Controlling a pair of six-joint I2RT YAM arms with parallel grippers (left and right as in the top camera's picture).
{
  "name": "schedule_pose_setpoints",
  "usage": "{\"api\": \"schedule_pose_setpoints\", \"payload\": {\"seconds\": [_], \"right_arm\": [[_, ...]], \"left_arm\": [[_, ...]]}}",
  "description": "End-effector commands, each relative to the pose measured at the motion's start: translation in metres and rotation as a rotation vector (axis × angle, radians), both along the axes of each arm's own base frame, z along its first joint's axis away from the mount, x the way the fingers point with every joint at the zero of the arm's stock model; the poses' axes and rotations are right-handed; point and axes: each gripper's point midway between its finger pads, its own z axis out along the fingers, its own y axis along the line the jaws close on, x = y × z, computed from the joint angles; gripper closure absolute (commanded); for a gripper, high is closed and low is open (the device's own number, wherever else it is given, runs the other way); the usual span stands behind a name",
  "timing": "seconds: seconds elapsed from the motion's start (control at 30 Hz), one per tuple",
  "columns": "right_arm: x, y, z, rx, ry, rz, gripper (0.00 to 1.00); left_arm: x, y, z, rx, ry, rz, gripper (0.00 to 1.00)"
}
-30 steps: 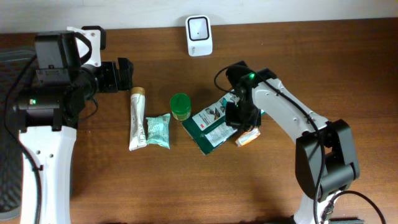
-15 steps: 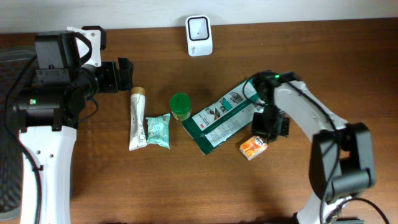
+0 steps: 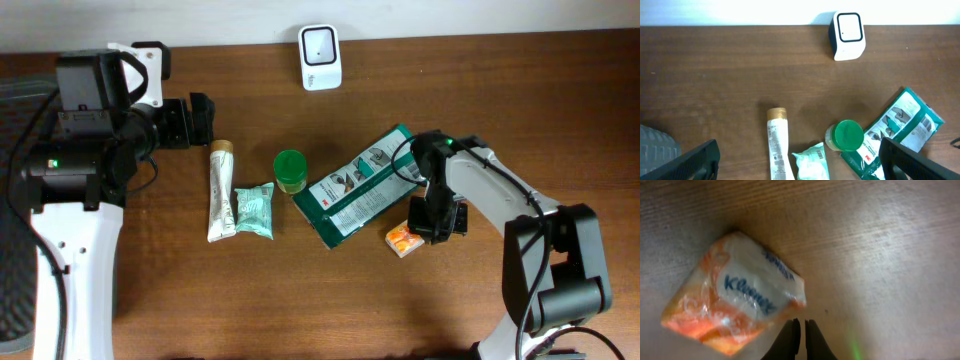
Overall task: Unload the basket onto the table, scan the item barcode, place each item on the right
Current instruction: 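Reach the right gripper under the 3M package and grasp the Kleenex pack, then lift the Kleenex pack and hold it in front of the scanner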
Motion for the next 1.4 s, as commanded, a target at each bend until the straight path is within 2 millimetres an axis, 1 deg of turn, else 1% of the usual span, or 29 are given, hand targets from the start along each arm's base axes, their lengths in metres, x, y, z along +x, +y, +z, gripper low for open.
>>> {"api": "schedule_pose_setpoints", "payload": {"seconds": [0.0, 0.13, 0.2, 0.27, 0.33, 0.4, 0.5, 0.57, 0.6, 0.63, 0.67, 0.73, 0.77, 0.8, 0.83, 0.97, 1.1, 1.23, 1.37], "right_arm": [[0.007, 0.001, -0.007, 0.010, -0.050, 0.005, 0.95], [0.039, -0.004, -0.012, -0.029, -0.186, 0.021, 0.95], [0.066, 0.001, -0.012, -0.003, -0.294, 0.065, 0.95], [0.085, 0.005, -0.009, 0.015, -0.370, 0.091, 0.95], [0.097, 0.009, -0.003, 0.027, -0.411, 0.102, 0.95], [0.101, 0.015, 0.006, 0.063, -0.411, 0.115, 0.95], [0.098, 0.023, 0.030, 0.103, -0.363, 0.112, 0.94], [0.092, 0.025, 0.048, 0.117, -0.316, 0.110, 0.89], [0.085, 0.026, 0.056, 0.126, -0.283, 0.115, 0.86], [0.078, 0.028, 0.060, 0.141, -0.252, 0.135, 0.82], [0.072, 0.028, 0.060, 0.146, -0.227, 0.137, 0.70], [0.059, 0.027, 0.055, 0.149, -0.176, 0.134, 0.59], [0.052, 0.027, 0.050, 0.152, -0.152, 0.135, 0.59], [0.047, 0.026, 0.046, 0.153, -0.137, 0.133, 0.58], [0.038, 0.027, 0.035, 0.161, -0.113, 0.132, 0.59], [0.029, 0.037, 0.020, 0.231, -0.099, 0.132, 0.60], [0.017, 0.036, 0.006, 0.236, -0.070, 0.127, 0.63], [0.013, 0.039, -0.007, 0.259, -0.081, 0.123, 0.65], [0.013, 0.038, -0.010, 0.258, -0.087, 0.123, 0.65]], "left_arm": [[-0.001, 0.003, 0.010, 0.014, -0.029, -0.001, 0.01], [-0.001, 0.003, 0.010, 0.014, -0.028, -0.001, 0.01], [-0.001, 0.003, 0.010, 0.014, -0.028, -0.001, 0.01], [-0.001, 0.003, 0.010, 0.014, -0.028, -0.001, 0.01], [-0.001, 0.003, 0.010, 0.014, -0.028, -0.001, 0.01], [-0.001, 0.003, 0.010, 0.014, -0.028, -0.001, 0.01], [-0.001, 0.003, 0.010, 0.014, -0.029, -0.001, 0.01], [-0.001, 0.003, 0.010, 0.014, -0.028, -0.001, 0.01], [-0.001, 0.003, 0.010, 0.014, -0.029, -0.001, 0.01], [-0.001, 0.003, 0.010, 0.014, -0.029, -0.001, 0.01], [-0.001, 0.003, 0.010, 0.014, -0.029, -0.001, 0.01], [-0.001, 0.003, 0.010, 0.014, -0.028, -0.001, 0.01], [-0.001, 0.003, 0.010, 0.014, -0.028, -0.001, 0.01], [-0.001, 0.003, 0.010, 0.014, -0.029, -0.001, 0.01], [-0.001, 0.003, 0.010, 0.014, -0.029, -0.001, 0.01], [-0.001, 0.003, 0.010, 0.014, -0.028, -0.001, 0.01], [-0.001, 0.003, 0.010, 0.014, -0.029, -0.001, 0.01], [-0.001, 0.003, 0.010, 0.014, -0.029, -0.001, 0.01], [-0.001, 0.003, 0.010, 0.014, -0.028, -0.001, 0.01]]}}
